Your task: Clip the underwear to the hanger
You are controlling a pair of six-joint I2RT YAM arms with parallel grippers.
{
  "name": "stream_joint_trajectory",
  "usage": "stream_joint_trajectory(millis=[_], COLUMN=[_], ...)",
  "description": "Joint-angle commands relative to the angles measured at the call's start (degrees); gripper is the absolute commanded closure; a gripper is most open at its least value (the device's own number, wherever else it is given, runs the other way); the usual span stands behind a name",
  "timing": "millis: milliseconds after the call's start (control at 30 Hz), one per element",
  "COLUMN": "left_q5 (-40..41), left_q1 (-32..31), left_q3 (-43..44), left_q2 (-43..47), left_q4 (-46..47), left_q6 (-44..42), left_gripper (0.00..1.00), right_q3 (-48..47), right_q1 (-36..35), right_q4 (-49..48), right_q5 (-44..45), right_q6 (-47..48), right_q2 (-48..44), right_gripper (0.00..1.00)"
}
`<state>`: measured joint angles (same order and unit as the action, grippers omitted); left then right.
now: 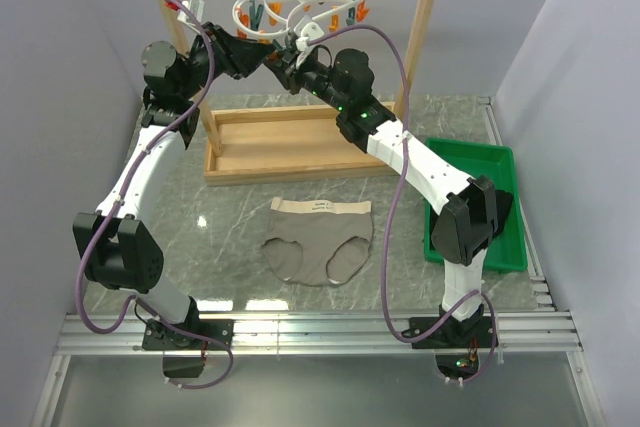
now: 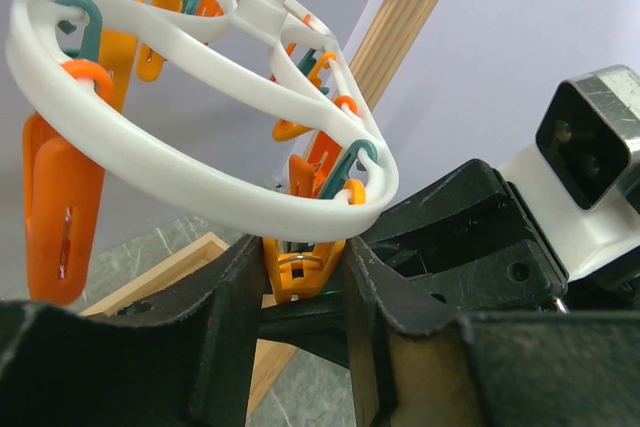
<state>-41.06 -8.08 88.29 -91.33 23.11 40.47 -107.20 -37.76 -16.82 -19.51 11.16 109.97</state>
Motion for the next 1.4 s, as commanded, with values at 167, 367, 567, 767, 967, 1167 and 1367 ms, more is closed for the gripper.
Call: stream_joint_trajectory(millis=[167,367,567,767,967,1167,1367], left_q5=[1.07,1.07,0.19,-0.25,-0.34,-0.34,-0.43], left_q1=[-0.01,-0.10,-0.10,-0.10,-0.01,0.52,0.52], left_q3=[1.35,1.97,2.32,1.97,2.15,1.71,0.92], left_q2=[2.12,1.24,0.71,0.71,0.80,1.15,1.51], left_q4=[4.57,3.87,4.04,4.31,3.61,3.43,4.22], left_q6=[2.33,2.51,2.86,2.86,1.81,1.45,2.24], left_gripper=[0.56,0.59,0.81,1.00,1.00,1.00,1.00], right_q3=[1.03,0.06,-0.20,2.07,9.80,21.84,28.71], right_q1=[-0.91,-1.09,-1.70,-1.36,-0.39,-0.30,-2.05], right_q4=[-3.04,-2.96,-2.43,-1.03,6.00,19.44,29.11], right_q5=[0.08,0.00,-0.27,0.00,-3.60,-8.09,-7.04], right_q6=[-0.70,-0.87,-0.52,-0.87,0.01,0.10,-3.68], right_q2=[-3.19,-2.75,-2.83,-4.50,-10.46,-17.77,-17.52], right_gripper=[1.00,1.00,0.93,0.51,0.36,0.36,0.37])
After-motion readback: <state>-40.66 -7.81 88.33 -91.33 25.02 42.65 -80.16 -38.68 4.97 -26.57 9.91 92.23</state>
